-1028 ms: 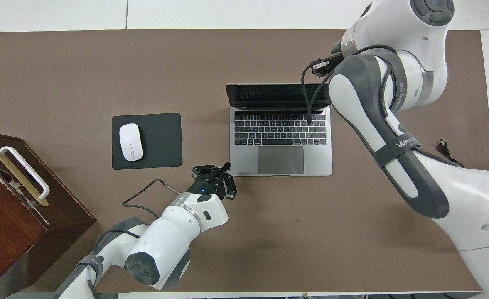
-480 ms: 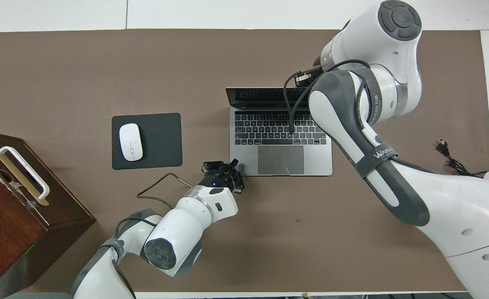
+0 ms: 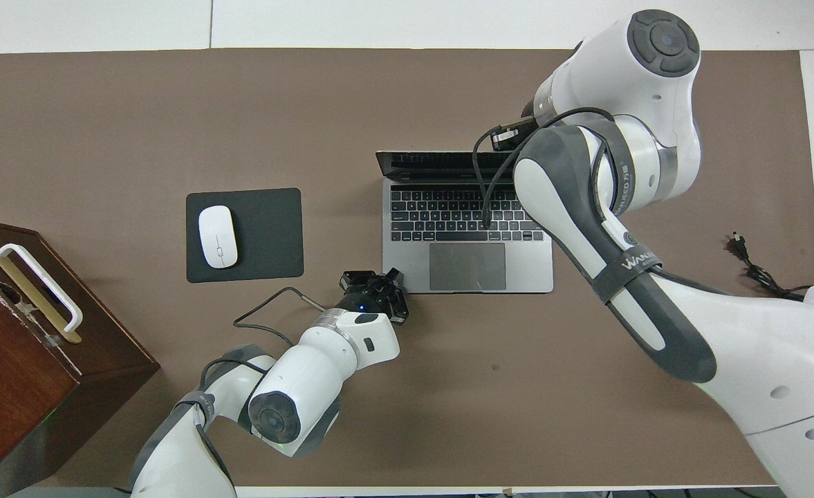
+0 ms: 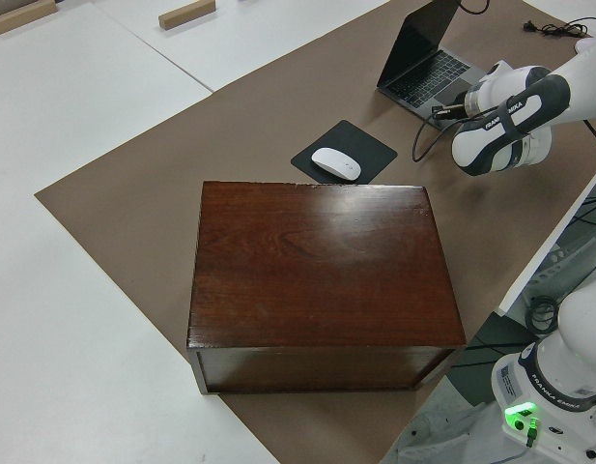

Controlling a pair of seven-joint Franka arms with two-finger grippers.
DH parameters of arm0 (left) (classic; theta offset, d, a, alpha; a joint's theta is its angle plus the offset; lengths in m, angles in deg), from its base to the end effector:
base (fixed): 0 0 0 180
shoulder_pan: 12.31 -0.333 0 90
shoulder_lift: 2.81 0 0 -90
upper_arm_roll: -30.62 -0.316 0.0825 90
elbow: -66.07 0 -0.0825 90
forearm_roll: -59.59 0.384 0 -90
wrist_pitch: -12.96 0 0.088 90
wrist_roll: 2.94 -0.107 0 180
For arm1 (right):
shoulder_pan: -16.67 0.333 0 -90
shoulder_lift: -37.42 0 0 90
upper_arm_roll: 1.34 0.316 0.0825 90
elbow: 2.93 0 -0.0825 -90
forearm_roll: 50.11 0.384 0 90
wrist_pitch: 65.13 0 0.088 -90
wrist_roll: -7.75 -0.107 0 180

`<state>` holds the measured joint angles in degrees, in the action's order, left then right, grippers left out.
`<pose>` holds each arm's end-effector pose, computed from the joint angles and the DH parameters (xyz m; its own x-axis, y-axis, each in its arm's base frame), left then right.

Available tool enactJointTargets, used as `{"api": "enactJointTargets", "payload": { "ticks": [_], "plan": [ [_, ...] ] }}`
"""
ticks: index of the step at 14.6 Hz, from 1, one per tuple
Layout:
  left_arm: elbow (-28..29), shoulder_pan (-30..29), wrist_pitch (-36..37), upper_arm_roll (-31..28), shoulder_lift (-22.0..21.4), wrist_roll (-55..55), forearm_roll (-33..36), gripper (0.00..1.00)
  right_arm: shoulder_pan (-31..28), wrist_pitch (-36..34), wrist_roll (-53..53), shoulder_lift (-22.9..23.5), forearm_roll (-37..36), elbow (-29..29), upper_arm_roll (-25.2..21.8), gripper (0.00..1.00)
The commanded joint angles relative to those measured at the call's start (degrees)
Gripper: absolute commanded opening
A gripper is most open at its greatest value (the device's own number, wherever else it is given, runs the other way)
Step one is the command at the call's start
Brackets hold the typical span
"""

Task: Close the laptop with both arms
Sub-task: 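Push the laptop lid down toward the keyboard with the right gripper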

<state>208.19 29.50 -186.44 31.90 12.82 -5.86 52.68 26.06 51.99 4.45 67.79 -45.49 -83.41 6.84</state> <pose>0.3913 -0.3464 0.2691 0.5904 -0.4601 0.6631 -0.6269 -0.7789 0.0178 0.6890 0.2023 0.4111 0.9779 0.1831 0.1007 0.1970 -0.9684 -0.1530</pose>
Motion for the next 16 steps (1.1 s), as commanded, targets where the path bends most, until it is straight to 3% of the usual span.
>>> {"api": "enactJointTargets", "payload": {
  "ticks": [1,16],
  "plan": [
    [-0.5,1.3,-1.3,-1.1,1.3,-2.1,0.7,0.00,-0.5,0.8,-0.7,-2.2,1.7,-3.6,0.3,0.00],
    [0.2,0.5,-1.3,-1.1,2.0,-6.7,1.1,0.00,-0.5,1.0,-0.7,-8.0,1.7,-16.4,0.4,0.00]
  ]
}}
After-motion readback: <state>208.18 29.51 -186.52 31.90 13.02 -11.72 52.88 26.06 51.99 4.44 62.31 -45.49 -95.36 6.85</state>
